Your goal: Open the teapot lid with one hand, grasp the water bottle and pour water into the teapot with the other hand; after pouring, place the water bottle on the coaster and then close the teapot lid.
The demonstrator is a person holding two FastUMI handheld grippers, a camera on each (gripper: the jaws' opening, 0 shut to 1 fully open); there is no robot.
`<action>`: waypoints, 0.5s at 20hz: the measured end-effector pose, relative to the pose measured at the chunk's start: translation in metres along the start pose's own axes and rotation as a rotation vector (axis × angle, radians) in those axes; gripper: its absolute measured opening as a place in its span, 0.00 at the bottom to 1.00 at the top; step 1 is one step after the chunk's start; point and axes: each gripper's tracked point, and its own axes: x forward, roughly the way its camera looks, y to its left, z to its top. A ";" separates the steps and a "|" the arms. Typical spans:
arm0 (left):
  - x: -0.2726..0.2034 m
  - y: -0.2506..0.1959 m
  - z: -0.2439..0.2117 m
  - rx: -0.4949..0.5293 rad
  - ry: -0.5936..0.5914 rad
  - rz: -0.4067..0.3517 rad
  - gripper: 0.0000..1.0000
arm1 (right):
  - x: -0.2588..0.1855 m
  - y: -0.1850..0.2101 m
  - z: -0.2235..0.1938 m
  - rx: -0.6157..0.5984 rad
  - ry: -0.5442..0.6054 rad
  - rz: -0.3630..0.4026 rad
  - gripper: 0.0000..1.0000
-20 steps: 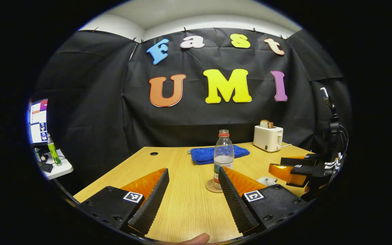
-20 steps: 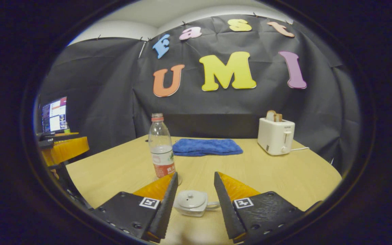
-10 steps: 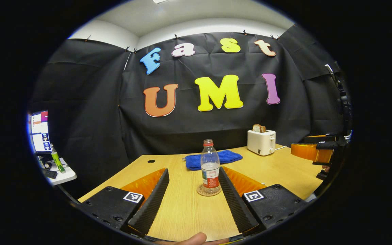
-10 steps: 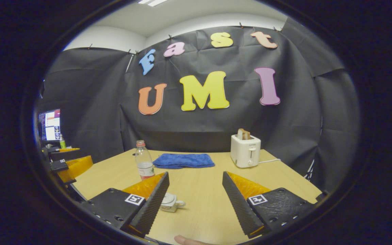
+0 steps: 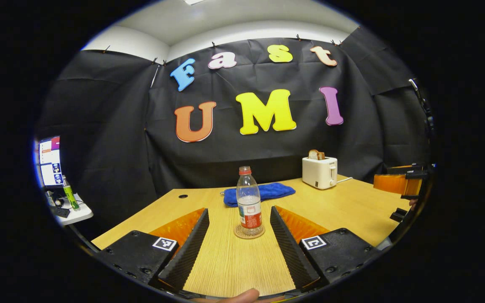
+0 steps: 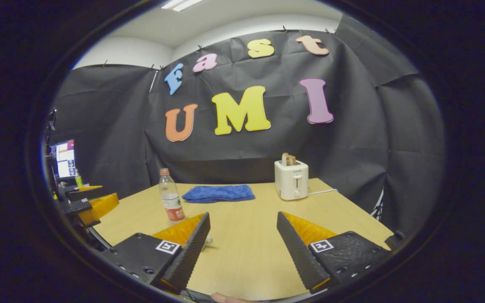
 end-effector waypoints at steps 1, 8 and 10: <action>0.000 0.002 0.000 0.001 0.006 0.010 0.92 | 0.001 0.004 -0.002 0.006 0.001 0.011 0.93; -0.001 0.006 0.004 -0.022 -0.007 -0.002 0.92 | -0.010 0.017 0.002 -0.027 -0.026 0.036 0.96; -0.001 0.008 0.006 -0.027 -0.016 0.000 0.92 | -0.013 0.019 0.005 -0.038 -0.041 0.037 0.96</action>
